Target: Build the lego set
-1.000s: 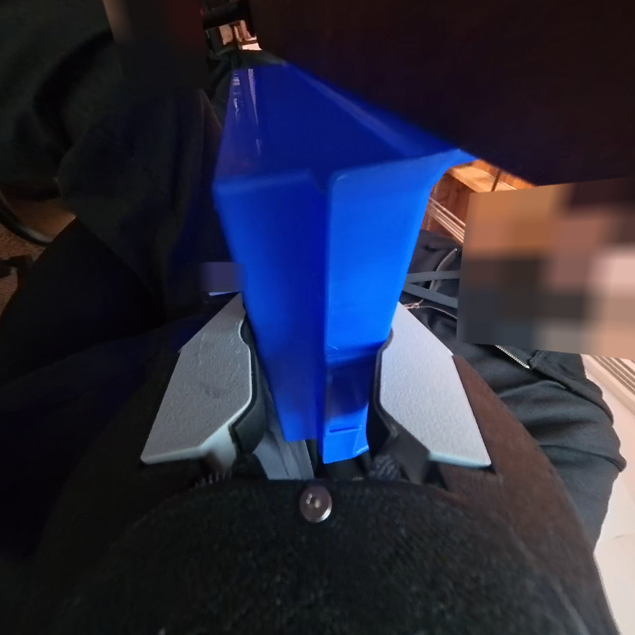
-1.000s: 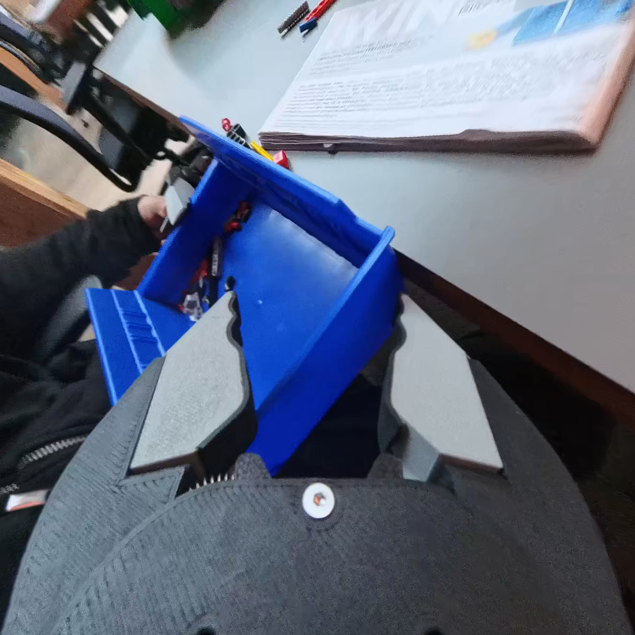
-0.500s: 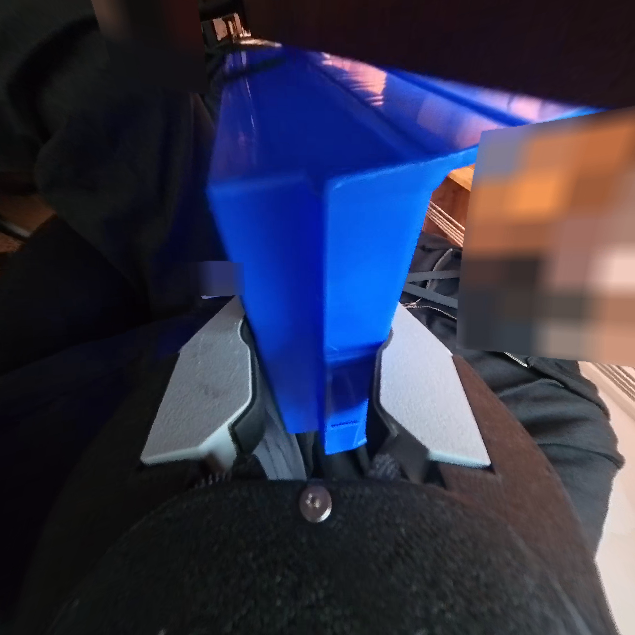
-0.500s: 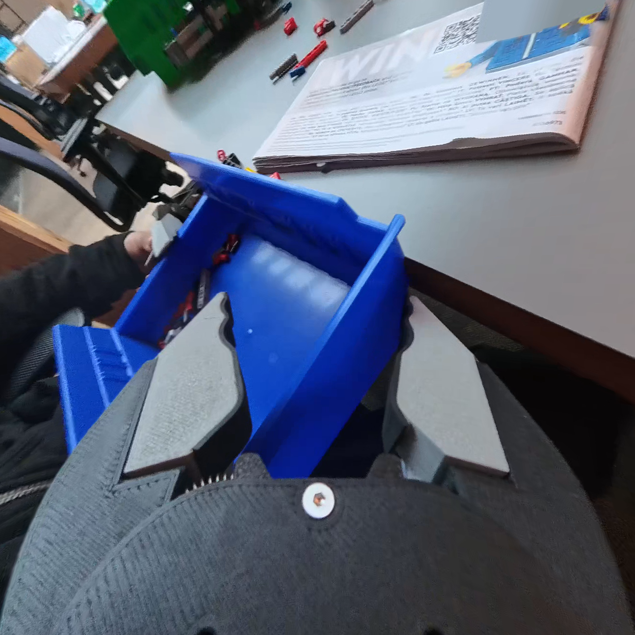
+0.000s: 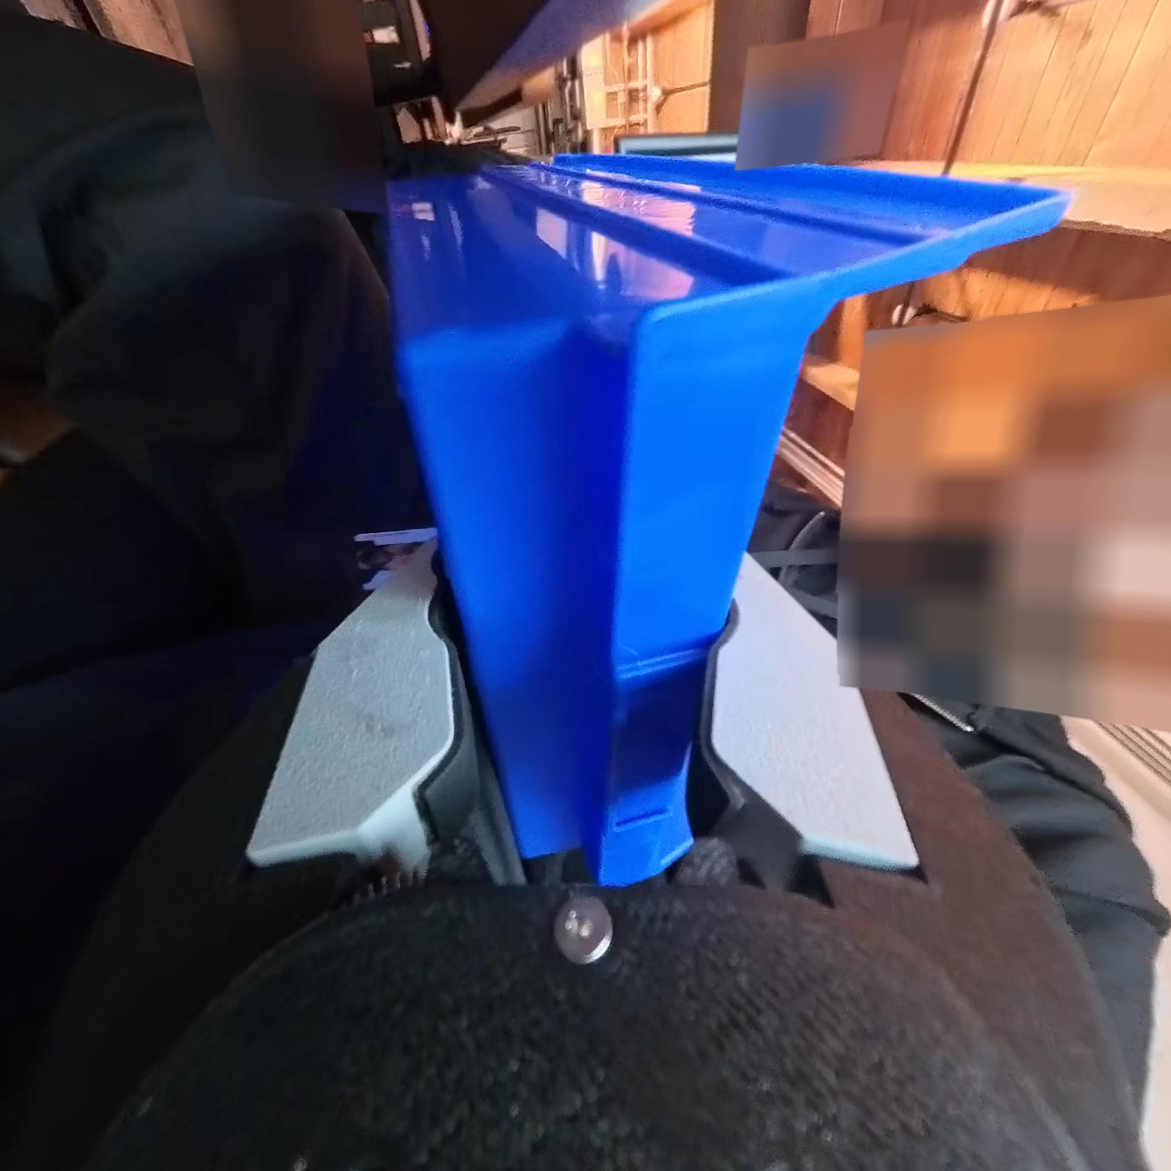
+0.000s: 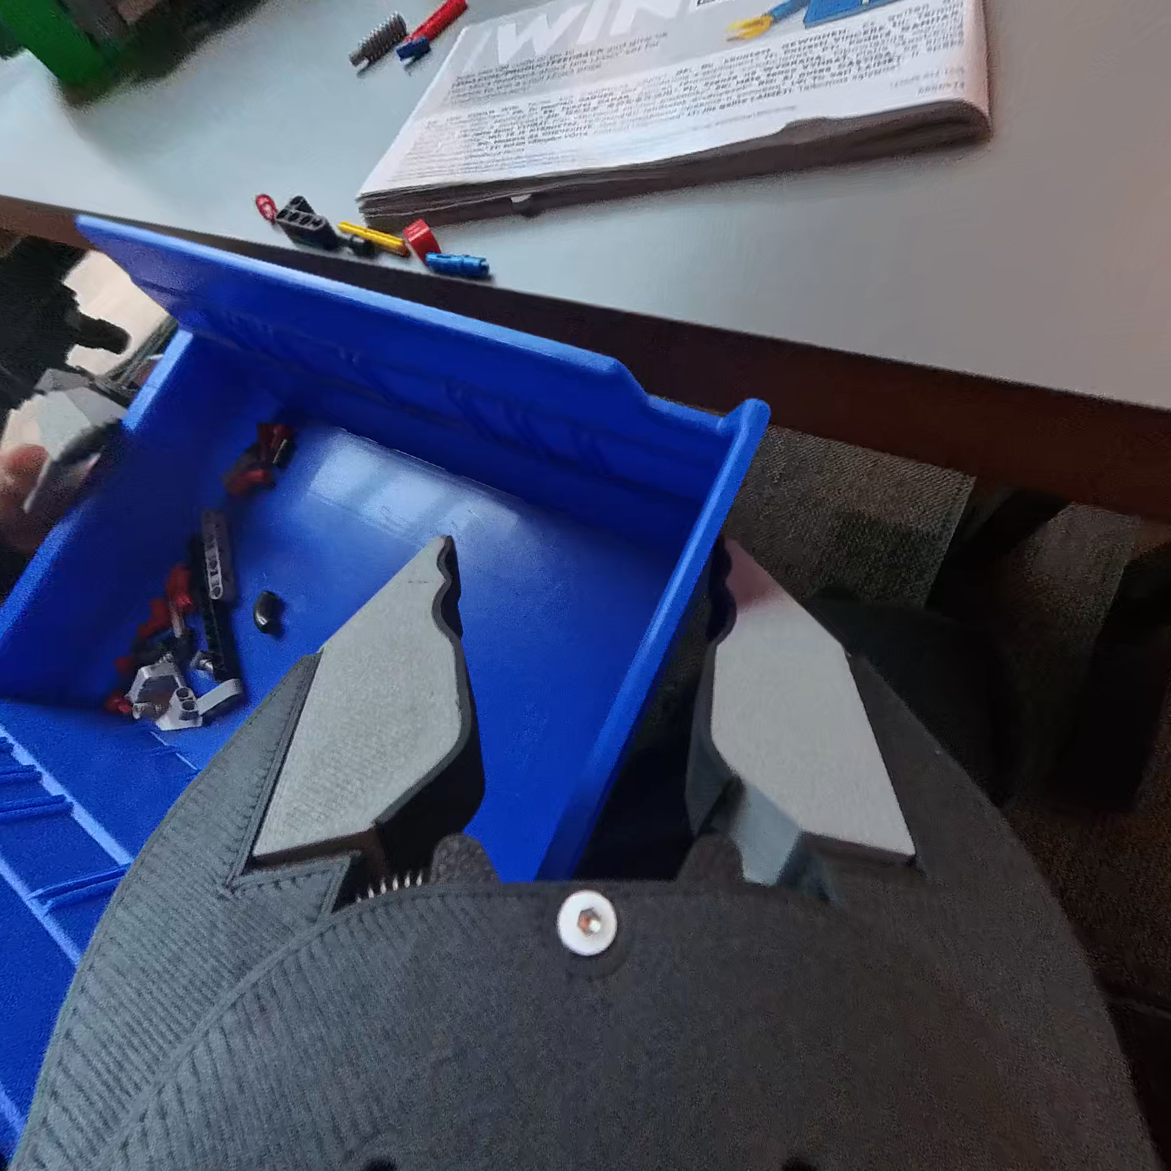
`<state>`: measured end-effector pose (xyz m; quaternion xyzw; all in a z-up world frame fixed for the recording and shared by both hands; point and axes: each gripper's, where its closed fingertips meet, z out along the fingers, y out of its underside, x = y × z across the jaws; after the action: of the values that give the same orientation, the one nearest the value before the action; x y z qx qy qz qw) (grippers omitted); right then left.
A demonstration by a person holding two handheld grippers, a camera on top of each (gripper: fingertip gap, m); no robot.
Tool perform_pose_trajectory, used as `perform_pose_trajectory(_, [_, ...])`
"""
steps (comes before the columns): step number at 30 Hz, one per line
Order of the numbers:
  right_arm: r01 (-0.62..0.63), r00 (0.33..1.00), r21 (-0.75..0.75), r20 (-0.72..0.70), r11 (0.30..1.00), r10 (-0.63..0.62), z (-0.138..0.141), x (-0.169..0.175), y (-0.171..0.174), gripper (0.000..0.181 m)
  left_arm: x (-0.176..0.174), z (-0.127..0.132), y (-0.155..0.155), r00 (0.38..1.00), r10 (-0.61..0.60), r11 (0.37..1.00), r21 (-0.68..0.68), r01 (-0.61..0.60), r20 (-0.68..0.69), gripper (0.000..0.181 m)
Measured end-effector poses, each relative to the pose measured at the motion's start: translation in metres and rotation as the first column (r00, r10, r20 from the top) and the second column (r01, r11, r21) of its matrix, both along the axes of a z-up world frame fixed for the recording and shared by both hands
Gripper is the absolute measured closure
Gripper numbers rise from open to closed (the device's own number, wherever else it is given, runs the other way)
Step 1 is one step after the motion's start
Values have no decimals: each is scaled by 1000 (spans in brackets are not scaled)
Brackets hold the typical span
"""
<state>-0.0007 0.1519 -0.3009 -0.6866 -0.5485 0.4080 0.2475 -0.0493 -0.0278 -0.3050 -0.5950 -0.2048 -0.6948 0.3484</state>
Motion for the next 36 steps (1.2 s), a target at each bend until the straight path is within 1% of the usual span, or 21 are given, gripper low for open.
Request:
perform_pose_trajectory(2, [1,1000,-18,0,1000,-1,-2,1,-4,102,-1,-8,-2,999,22,999,-32,-23,-34,106])
perform_pose_trajectory(4, [-9,1000,-3,1,1000,9,-3,1,-9,99,-6,-16,-3,998,58,996,-61,-59,-6,109])
perform_pose_trajectory(5, [-25,1000,5,12,1000,25,-6,0,-14,95,-8,-20,-4,997,71,995,-70,-70,15,109])
perform_pose_trajectory(7, [-70,997,18,33,997,69,-11,0,-22,82,-11,-26,-6,995,96,993,-79,-93,34,109])
perform_pose_trajectory(9, [-71,997,23,23,997,71,-12,1,-24,83,-6,-25,-11,994,112,991,-73,-112,3,109])
perform_pose_trajectory(12, [-55,999,35,2,998,55,-16,13,-28,95,11,-22,-23,989,133,988,-65,-137,-64,109])
perform_pose_trajectory(14, [-59,998,40,-30,997,60,-14,25,-37,96,20,-21,-29,979,193,979,-56,-197,-70,109])
perform_pose_trajectory(17, [-77,991,122,-104,990,90,-2,42,-55,95,32,-21,-41,945,325,946,-9,-325,-30,108])
perform_pose_trajectory(19, [-98,984,143,-132,985,117,0,54,-67,95,47,-24,-54,939,341,940,24,-341,-34,108])
perform_pose_trajectory(22, [-140,981,115,-116,984,153,-12,63,-79,95,64,-34,-70,930,365,931,9,-365,-32,108])
perform_pose_trajectory(24, [-181,979,45,-86,982,184,-26,65,-85,96,69,-41,-75,918,396,918,-13,-396,5,103])
perform_pose_trajectory(25, [-214,974,-7,-81,977,212,-30,66,-89,82,70,-44,-76,914,406,914,-26,-406,16,100])
perform_pose_trajectory(26, [-219,974,-50,-74,974,215,-33,66,-90,79,72,-47,-77,915,404,914,-44,-403,22,99])
perform_pose_trajectory(28, [-213,976,-84,-55,974,209,-38,63,-88,79,71,-47,-77,917,397,916,-74,-394,34,95])
perform_pose_trajectory(30, [-214,976,-88,-68,973,208,-34,56,-87,81,68,-42,-78,920,391,917,-77,-390,-8,87])
perform_pose_trajectory(31, [-212,975,-97,-79,972,205,-31,52,-86,81,66,-39,-79,923,381,920,-77,-384,-43,79])
perform_pose_trajectory(32, [-208,976,-113,-87,972,199,-29,47,-85,81,63,-38,-81,921,379,919,-79,-386,-86,81])
perform_pose_trajectory(33, [-206,976,-131,-94,970,195,-27,43,-84,82,60,-38,-83,912,384,914,-83,-397,-142,90])
perform_pose_trajectory(34, [-208,976,-143,-94,968,196,-26,40,-83,81,58,-36,-84,905,385,912,-78,-403,-182,93])
perform_pose_trajectory(35, [-208,977,-153,-85,966,197,-26,39,-82,81,60,-28,-85,909,375,920,-50,-390,-180,77])
perform_pose_trajectory(36, [-209,977,-165,-82,964,198,-25,39,-82,80,64,-17,-87,919,363,929,-11,-369,-152,52])
